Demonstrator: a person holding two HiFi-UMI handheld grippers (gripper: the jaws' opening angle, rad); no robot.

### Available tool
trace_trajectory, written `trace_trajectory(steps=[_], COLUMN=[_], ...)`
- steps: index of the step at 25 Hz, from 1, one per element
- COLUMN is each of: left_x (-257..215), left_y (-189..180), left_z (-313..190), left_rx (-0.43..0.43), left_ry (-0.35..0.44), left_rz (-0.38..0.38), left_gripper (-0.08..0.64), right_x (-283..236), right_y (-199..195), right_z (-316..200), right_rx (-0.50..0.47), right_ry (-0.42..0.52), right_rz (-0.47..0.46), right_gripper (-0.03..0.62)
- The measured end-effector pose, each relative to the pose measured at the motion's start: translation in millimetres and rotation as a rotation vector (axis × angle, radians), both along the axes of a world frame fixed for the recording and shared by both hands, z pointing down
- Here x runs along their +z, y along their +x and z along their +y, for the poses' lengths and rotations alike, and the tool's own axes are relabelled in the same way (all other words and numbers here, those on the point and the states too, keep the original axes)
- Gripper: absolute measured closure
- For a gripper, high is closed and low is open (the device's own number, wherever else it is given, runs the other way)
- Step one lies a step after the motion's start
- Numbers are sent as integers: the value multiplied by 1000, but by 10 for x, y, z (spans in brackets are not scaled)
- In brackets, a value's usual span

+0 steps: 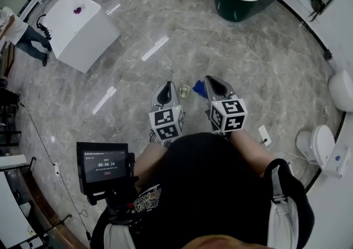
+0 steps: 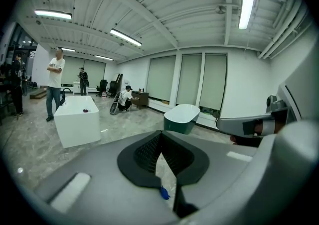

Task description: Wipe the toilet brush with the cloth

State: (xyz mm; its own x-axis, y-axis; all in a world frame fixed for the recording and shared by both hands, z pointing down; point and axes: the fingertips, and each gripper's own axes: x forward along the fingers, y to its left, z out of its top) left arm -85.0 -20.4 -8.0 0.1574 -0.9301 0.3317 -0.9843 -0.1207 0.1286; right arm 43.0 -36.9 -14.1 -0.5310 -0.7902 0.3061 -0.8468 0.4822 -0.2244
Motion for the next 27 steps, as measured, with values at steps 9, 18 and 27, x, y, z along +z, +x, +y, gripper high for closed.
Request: trace_trajectory(steps=[9,18,27], left_x=[-37,-47,-65], left_y=[16,-48,-60], left_z=[-12,-56,-76], left_rx=[4,-14,-11], left_ry=[14,20,29], left_rz=[-18,-18,-23], left_gripper=[549,549,548], right_x=[-40,-86,-94], right_y=[-34,-74,-96], right_z=[-9,-98,-95], right_rx=[-18,-28,-35], right_ry=[16,29,37], right_rz=[1,-3,3], right_gripper=[591,592,592])
